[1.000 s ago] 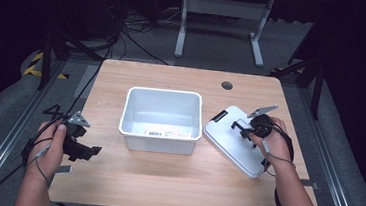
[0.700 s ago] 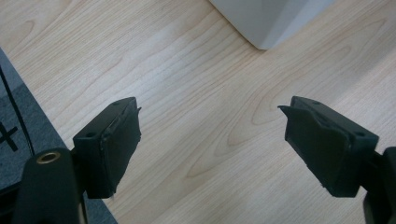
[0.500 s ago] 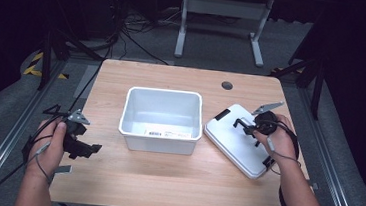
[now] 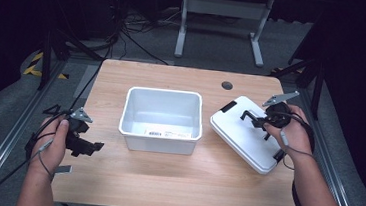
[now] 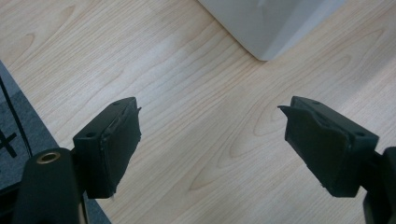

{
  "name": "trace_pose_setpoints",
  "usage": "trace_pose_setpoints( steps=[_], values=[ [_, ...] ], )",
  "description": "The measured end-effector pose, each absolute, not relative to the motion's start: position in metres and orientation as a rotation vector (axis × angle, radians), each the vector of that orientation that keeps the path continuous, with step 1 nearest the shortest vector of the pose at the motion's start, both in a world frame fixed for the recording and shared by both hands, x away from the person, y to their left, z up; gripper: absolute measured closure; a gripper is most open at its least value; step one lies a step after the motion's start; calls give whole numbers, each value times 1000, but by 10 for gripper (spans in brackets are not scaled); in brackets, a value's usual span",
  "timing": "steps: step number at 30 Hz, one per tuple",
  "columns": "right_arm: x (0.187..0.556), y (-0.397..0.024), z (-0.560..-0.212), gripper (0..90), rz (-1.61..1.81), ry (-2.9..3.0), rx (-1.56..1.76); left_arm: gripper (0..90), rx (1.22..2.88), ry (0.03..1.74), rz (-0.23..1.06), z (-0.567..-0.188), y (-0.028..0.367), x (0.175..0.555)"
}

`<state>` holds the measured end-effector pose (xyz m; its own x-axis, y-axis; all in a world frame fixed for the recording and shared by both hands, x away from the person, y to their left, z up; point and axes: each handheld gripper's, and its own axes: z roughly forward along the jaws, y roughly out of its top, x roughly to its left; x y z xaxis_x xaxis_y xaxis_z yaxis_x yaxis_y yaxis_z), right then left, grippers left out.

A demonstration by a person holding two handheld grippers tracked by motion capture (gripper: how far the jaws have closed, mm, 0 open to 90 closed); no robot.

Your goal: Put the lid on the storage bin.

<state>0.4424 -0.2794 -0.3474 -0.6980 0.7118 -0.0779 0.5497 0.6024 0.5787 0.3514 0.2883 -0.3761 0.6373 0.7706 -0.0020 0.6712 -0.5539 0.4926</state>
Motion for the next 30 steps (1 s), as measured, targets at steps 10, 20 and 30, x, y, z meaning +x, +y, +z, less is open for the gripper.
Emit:
trace_pose_setpoints(
  steps=[10, 20, 30],
  values=[
    [438, -284, -321, 842, 766, 2523, 982, 187, 2404, 1121, 298, -375, 286, 356],
    [437, -281, -300, 843, 794, 2523, 941, 187, 2410, 1114, 291, -375, 285, 359],
    [437, -263, -283, 843, 839, 2538, 869, 187, 2402, 1117, 299, -374, 286, 358]
  ],
)
